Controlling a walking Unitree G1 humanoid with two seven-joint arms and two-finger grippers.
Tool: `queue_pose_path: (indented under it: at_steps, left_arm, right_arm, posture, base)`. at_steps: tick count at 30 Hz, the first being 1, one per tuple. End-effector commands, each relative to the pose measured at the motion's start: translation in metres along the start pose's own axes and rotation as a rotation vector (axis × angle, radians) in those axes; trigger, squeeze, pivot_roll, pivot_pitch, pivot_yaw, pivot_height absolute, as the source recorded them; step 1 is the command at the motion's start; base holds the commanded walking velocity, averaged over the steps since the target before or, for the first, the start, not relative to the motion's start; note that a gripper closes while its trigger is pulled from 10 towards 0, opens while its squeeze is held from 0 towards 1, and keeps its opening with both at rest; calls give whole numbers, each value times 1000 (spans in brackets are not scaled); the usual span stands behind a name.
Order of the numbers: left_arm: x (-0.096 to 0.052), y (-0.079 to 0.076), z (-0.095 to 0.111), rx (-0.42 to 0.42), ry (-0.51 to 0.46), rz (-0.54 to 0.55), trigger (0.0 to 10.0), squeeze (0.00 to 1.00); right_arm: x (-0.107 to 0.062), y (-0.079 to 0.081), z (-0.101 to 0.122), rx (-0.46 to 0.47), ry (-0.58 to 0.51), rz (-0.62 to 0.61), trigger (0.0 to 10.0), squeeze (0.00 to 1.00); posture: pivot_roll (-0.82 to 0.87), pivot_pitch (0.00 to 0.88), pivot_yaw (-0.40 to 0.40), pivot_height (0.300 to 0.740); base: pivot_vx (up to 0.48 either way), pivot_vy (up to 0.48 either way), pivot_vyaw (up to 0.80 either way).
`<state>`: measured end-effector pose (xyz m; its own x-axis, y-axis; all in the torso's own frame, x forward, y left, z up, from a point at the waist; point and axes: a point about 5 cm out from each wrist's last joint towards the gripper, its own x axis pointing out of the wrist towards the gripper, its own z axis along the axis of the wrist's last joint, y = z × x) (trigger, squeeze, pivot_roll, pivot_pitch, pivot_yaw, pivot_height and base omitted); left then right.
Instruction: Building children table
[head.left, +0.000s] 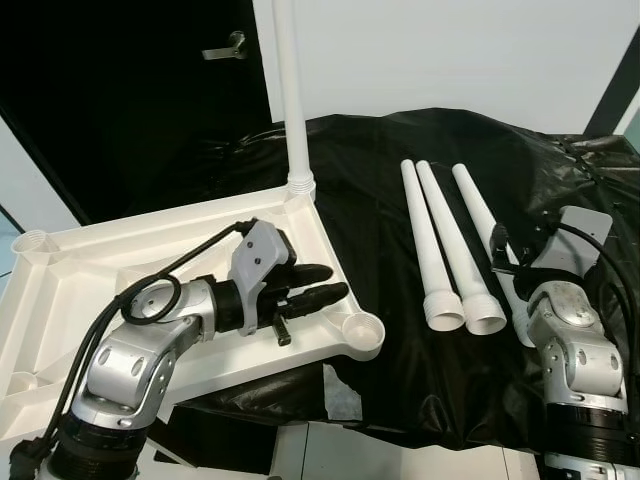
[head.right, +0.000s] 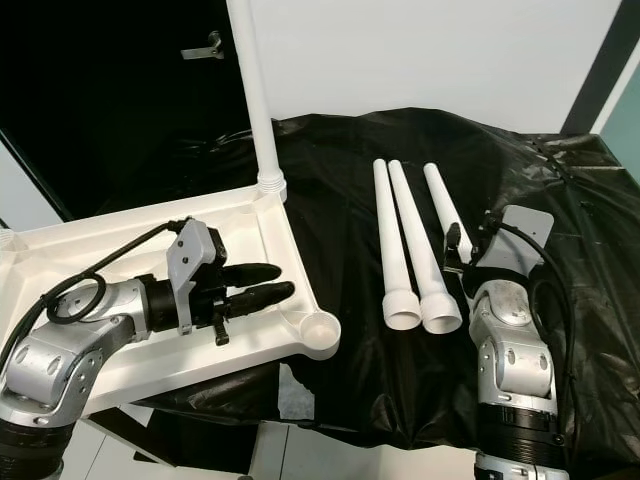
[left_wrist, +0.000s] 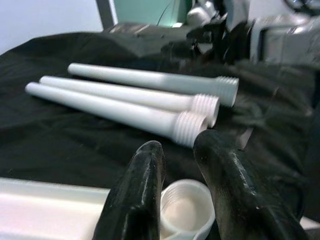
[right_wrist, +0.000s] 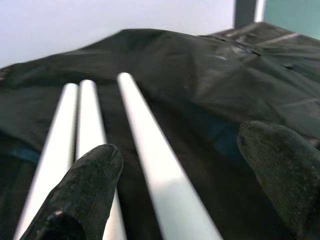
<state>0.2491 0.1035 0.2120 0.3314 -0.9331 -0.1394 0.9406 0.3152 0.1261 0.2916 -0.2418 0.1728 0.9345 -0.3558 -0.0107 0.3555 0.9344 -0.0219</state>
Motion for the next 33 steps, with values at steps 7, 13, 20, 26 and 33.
queue_pose_path:
  at_steps: [7, 13, 20, 26, 33]
  left_arm:
    - [12, -4, -3, -32, -34, 75, 10000, 0]
    - [17, -6, -2, -27, -35, 71, 10000, 0]
    - [19, -7, -2, -23, -33, 80, 10000, 0]
    - [21, -7, -2, -20, -38, 98, 10000, 0]
    - [24, -8, -2, -21, -44, 104, 10000, 0]
  right_arm:
    - [6, -20, -20, 45, 141, -19, 10000, 0]
    - [12, -26, -33, 57, 254, 53, 10000, 0]
    - [16, -25, -36, 50, 315, 166, 10000, 0]
    - [18, -23, -39, 9, 385, 285, 10000, 0]
    - [21, -30, -40, 56, 485, 336, 10000, 0]
  posture:
    - [45, 0, 21, 740]
    - [41, 0, 17, 740]
    - [38, 0, 11, 740]
    - [32, 0, 6, 740]
    - [23, 0, -10, 740]
  base:
    - [0, 0, 0]
    - [0, 0, 0]
    - [0, 0, 0]
    - [0, 0, 0]
    - [0, 0, 0]
